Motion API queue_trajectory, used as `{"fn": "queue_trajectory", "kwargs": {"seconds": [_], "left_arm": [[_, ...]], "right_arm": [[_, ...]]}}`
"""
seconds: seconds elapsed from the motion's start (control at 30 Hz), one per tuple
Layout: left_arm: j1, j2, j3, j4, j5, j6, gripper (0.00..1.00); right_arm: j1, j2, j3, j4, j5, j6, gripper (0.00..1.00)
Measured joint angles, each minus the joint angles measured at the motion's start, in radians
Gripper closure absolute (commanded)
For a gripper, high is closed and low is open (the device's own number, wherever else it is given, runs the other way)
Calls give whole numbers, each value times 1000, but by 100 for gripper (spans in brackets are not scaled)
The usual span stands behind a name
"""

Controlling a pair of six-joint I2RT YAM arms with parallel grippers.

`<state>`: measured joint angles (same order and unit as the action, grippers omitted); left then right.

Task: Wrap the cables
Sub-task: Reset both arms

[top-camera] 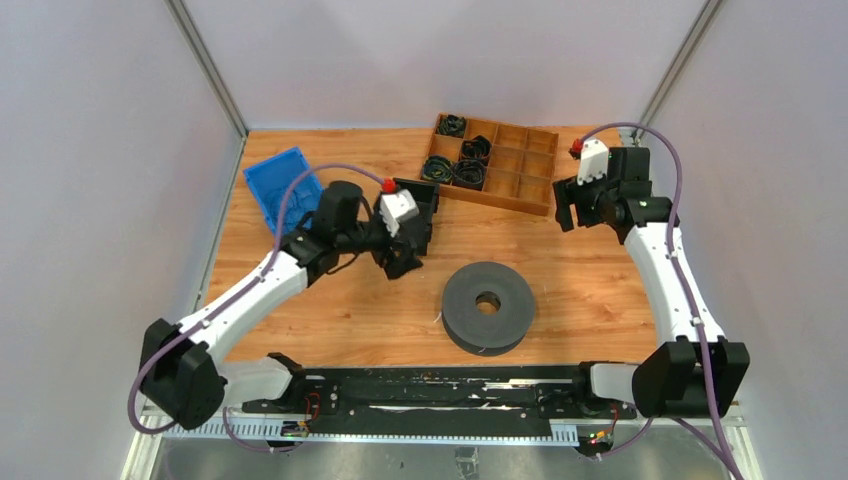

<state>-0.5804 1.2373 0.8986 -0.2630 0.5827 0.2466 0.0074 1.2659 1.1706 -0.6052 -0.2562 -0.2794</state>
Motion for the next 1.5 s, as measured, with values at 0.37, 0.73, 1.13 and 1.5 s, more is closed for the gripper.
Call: {"fn": "queue_trajectory", "kwargs": {"seconds": [0.37,0.73,1.13,1.5], "left_arm": [[325,-47,237,60,-334,-185,2],[430,-240,-4,263,-542,-291,2],[430,-281,0,262,-453,-236,2],[430,-282,16,214,-394,-227,2]], "right_arm": [[-2,-129,44,134,116,39,22],[-3,-270,-89,250,118,70,20],[-3,-324,-147,303,169,45,20],[-3,-325,-149,315,178,41,21]]}}
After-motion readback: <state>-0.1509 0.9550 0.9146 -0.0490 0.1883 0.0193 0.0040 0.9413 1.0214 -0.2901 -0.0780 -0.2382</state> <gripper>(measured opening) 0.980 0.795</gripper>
